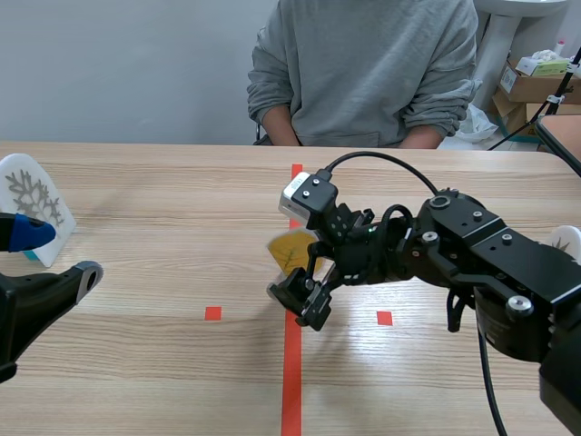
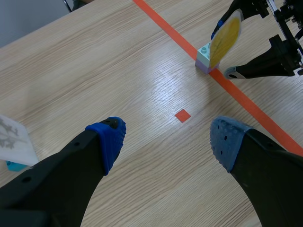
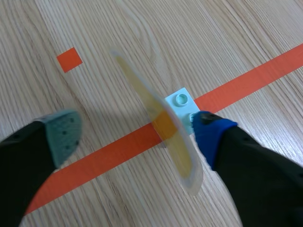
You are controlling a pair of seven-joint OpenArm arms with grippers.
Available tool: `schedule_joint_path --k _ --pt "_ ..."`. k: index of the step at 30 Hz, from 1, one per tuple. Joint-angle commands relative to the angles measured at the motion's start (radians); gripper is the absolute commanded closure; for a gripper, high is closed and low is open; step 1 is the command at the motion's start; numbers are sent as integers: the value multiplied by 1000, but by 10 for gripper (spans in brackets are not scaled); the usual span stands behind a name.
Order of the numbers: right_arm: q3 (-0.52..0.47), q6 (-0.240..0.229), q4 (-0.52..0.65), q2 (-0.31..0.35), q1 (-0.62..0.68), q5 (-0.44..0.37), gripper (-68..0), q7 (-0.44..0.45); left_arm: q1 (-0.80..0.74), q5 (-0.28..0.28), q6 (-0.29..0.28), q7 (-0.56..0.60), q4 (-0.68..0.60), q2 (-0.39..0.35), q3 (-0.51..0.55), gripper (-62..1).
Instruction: Do the leaf sorting experiment
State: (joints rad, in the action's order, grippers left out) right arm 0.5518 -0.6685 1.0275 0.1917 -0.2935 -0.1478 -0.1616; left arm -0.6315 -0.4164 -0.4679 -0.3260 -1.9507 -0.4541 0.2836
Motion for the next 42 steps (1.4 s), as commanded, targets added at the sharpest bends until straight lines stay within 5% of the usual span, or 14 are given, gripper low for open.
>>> schedule_joint_path --k 1,13,25,28,37,42 --pt "-7 12 24 5 -22 -12 -370 11 1 -6 2 10 -11 5 -3 -402" --pt "-8 26 24 5 -22 -12 -12 11 0 -6 2 10 -11 5 -3 -402" --pt "-13 26 37 5 -21 -12 -11 10 0 -6 2 10 -11 5 -3 -402" --pt "-43 60 64 5 -8 -12 -11 -8 0 -6 2 10 -10 5 -3 -402" --pt "-278 153 214 71 156 -18 -12 -35 0 -6 2 10 -10 5 -3 -402" --pt "-460 196 265 104 257 -93 -12 -61 0 -6 2 10 -10 5 -3 -402"
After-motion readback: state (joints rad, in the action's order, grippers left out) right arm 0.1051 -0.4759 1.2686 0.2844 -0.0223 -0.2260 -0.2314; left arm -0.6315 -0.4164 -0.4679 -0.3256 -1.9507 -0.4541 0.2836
